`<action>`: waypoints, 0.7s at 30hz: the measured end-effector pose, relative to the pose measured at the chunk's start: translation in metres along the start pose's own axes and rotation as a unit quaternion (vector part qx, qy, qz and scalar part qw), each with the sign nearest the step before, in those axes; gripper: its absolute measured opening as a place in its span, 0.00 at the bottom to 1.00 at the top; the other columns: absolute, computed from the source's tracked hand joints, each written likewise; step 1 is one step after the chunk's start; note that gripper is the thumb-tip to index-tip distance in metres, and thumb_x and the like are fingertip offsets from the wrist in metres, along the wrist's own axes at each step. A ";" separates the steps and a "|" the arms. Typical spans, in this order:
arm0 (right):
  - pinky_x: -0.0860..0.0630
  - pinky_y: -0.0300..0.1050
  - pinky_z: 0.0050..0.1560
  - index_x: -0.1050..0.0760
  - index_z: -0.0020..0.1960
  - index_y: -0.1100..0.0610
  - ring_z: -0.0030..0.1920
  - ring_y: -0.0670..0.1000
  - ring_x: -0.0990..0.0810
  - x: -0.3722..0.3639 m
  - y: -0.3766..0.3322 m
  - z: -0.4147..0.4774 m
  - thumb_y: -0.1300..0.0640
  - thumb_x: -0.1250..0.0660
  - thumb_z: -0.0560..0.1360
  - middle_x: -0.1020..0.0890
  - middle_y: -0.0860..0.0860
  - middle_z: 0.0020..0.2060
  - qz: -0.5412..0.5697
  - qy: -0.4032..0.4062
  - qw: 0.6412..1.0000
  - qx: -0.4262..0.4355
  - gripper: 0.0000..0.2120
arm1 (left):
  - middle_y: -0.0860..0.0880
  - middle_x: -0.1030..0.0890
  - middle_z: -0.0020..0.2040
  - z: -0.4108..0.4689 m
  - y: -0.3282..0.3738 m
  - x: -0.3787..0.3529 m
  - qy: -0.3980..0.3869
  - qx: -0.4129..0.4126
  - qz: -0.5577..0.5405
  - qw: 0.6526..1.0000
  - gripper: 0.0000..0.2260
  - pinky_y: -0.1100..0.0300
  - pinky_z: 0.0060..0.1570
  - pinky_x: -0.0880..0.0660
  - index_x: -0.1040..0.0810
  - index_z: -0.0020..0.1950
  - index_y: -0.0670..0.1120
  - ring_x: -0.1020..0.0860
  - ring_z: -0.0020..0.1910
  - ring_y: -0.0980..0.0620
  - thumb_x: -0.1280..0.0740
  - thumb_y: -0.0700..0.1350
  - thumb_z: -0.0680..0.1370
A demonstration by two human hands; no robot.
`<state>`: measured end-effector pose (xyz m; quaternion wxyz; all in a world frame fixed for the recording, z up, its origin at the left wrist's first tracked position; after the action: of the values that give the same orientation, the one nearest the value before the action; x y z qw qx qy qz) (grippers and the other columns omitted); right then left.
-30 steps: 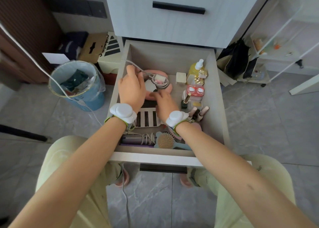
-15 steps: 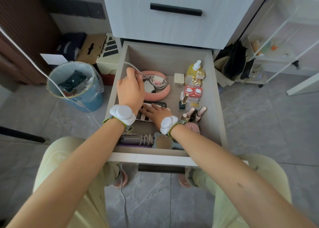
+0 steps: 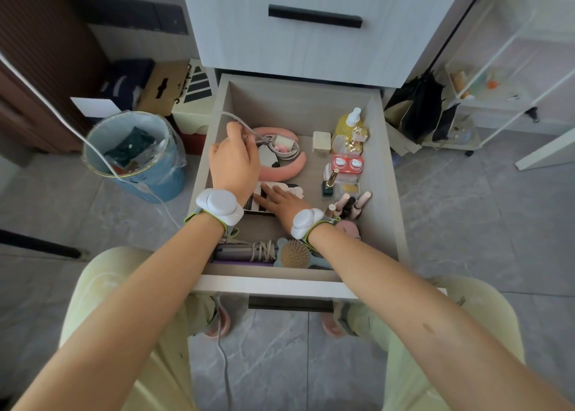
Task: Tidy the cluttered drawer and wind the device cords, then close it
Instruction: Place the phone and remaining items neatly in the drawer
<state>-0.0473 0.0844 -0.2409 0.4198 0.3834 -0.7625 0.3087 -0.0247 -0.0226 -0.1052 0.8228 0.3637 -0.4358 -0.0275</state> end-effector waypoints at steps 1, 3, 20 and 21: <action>0.53 0.48 0.75 0.60 0.77 0.48 0.77 0.54 0.57 -0.001 0.000 0.000 0.68 0.43 0.76 0.60 0.51 0.77 0.000 -0.002 1.000 0.003 0.39 | 0.50 0.27 0.35 0.000 0.000 -0.001 -0.002 -0.001 0.000 1.000 0.06 0.55 0.45 0.37 0.32 0.52 0.39 0.33 0.31 0.49 0.45 0.41 0.80; 0.54 0.48 0.75 0.60 0.77 0.49 0.77 0.54 0.57 -0.001 -0.002 -0.001 0.68 0.42 0.75 0.60 0.52 0.77 0.007 0.001 1.000 0.009 0.40 | 0.50 0.27 0.35 0.000 -0.001 -0.002 -0.008 -0.006 0.000 1.000 0.05 0.54 0.47 0.36 0.32 0.51 0.40 0.33 0.31 0.48 0.45 0.41 0.80; 0.24 0.49 0.46 0.34 0.68 0.53 0.47 0.52 0.22 0.093 0.026 -0.043 0.55 0.39 0.78 0.20 0.49 0.49 0.259 0.331 0.905 -0.063 0.19 | 0.42 0.21 0.50 -0.001 -0.008 -0.023 -0.134 0.013 -0.044 0.990 0.08 0.53 0.42 0.28 0.30 0.56 0.40 0.22 0.45 0.42 0.42 0.42 0.80; 0.24 0.49 0.45 0.32 0.67 0.53 0.48 0.54 0.21 0.090 0.026 -0.040 0.54 0.39 0.78 0.19 0.50 0.48 0.244 0.321 0.913 -0.069 0.17 | 0.42 0.20 0.49 -0.002 -0.007 -0.026 -0.149 0.007 -0.032 0.988 0.08 0.54 0.42 0.28 0.30 0.56 0.40 0.22 0.45 0.42 0.42 0.41 0.80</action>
<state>-0.0855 0.1002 -0.1473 0.5787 0.0360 -0.6759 0.4549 -0.0372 -0.0172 -0.1282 0.7453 0.3746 -0.5417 -0.1043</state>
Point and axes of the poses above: each hand's wrist, its own z-axis towards the middle knuckle, its own x-axis out of the back of the hand, y = z × x, the point moved 7 cm from there along z, towards the middle knuckle
